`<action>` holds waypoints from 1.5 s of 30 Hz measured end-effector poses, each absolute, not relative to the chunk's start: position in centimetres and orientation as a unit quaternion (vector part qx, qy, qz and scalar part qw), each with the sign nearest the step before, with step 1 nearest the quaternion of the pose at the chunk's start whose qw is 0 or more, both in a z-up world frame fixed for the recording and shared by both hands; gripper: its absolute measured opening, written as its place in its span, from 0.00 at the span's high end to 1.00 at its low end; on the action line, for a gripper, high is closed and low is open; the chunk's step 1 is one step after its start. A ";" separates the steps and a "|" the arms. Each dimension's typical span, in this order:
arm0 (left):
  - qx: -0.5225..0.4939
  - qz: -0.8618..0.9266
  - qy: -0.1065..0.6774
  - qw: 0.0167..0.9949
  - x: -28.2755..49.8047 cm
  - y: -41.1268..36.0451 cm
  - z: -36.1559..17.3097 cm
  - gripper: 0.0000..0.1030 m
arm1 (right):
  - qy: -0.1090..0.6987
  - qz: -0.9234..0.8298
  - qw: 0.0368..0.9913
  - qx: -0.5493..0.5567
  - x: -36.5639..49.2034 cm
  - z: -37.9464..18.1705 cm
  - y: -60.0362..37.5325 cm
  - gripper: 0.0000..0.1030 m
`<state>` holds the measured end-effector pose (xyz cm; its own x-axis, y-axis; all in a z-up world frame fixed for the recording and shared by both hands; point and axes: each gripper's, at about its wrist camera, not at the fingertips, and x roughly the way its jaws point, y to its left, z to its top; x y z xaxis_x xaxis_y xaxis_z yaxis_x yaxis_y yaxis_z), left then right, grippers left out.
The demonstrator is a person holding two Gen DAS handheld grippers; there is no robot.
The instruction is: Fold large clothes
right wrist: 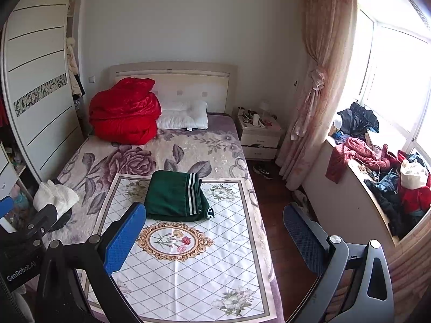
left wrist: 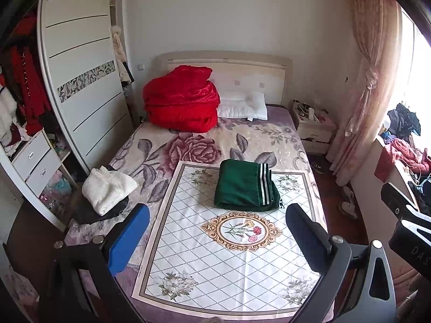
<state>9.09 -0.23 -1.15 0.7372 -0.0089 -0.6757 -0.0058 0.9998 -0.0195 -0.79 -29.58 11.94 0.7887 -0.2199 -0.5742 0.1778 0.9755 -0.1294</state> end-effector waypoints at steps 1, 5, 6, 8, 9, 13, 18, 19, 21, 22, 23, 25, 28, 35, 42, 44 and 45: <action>-0.010 -0.001 0.362 0.932 9.1 -0.3 -1.1 0.00 | 0.307 -0.106 0.945 -0.034 -1.1 11.9 -29.5 0.00; -0.011 0.000 0.361 0.933 9.1 -0.5 -1.1 0.00 | 0.309 -0.104 0.945 -0.033 -1.0 11.9 -29.6 0.00; -0.011 0.000 0.360 0.933 9.2 -0.7 -1.0 0.00 | 0.309 -0.102 0.945 -0.033 -0.8 11.9 -29.7 0.00; -0.012 -0.001 0.362 0.932 9.3 -0.7 -1.0 0.00 | 0.309 -0.101 0.945 -0.036 -0.3 11.9 -29.9 0.00; -0.013 0.000 0.362 0.932 9.3 -0.7 -1.0 0.00 | 0.309 -0.099 0.945 -0.035 -0.2 11.9 -30.0 0.00; -0.011 -0.002 0.361 0.933 9.3 -0.8 -0.9 0.00 | 0.309 -0.099 0.945 -0.034 -0.2 11.9 -29.9 0.00; -0.010 -0.004 0.359 0.933 9.5 -1.3 -0.5 0.00 | 0.309 -0.096 0.946 -0.035 0.4 11.9 -30.1 0.00; -0.010 -0.004 0.359 0.933 9.6 -1.4 -0.3 0.00 | 0.309 -0.097 0.945 -0.036 0.6 11.8 -30.2 0.00; -0.010 -0.004 0.358 0.934 9.7 -1.6 -0.1 0.00 | 0.308 -0.099 0.946 -0.036 0.5 11.8 -30.2 0.00; -0.010 -0.003 0.358 0.934 9.7 -1.6 -0.1 0.00 | 0.307 -0.099 0.946 -0.036 0.5 11.7 -30.2 0.00; -0.009 -0.003 0.358 0.934 9.7 -1.7 0.0 0.00 | 0.307 -0.099 0.946 -0.036 0.5 11.7 -30.3 0.00; -0.010 -0.002 0.358 0.934 9.8 -1.7 -0.1 0.00 | 0.307 -0.098 0.946 -0.037 0.7 11.7 -30.3 0.00; -0.009 -0.003 0.358 0.934 9.8 -1.7 -0.1 0.00 | 0.308 -0.097 0.946 -0.034 0.5 11.7 -30.3 0.00; -0.009 -0.003 0.358 0.934 9.8 -1.7 0.0 0.00 | 0.310 -0.094 0.946 -0.034 0.6 11.7 -30.3 0.00; -0.008 -0.002 0.357 0.934 9.8 -1.9 0.0 0.00 | 0.312 -0.093 0.945 -0.030 0.6 11.6 -30.4 0.00; -0.010 -0.002 0.358 0.934 9.8 -1.8 0.0 0.00 | 0.312 -0.094 0.945 -0.031 0.5 11.5 -30.4 0.00; -0.010 -0.001 0.357 0.934 9.8 -1.9 0.0 0.00 | 0.312 -0.094 0.945 -0.031 0.5 11.4 -30.4 0.00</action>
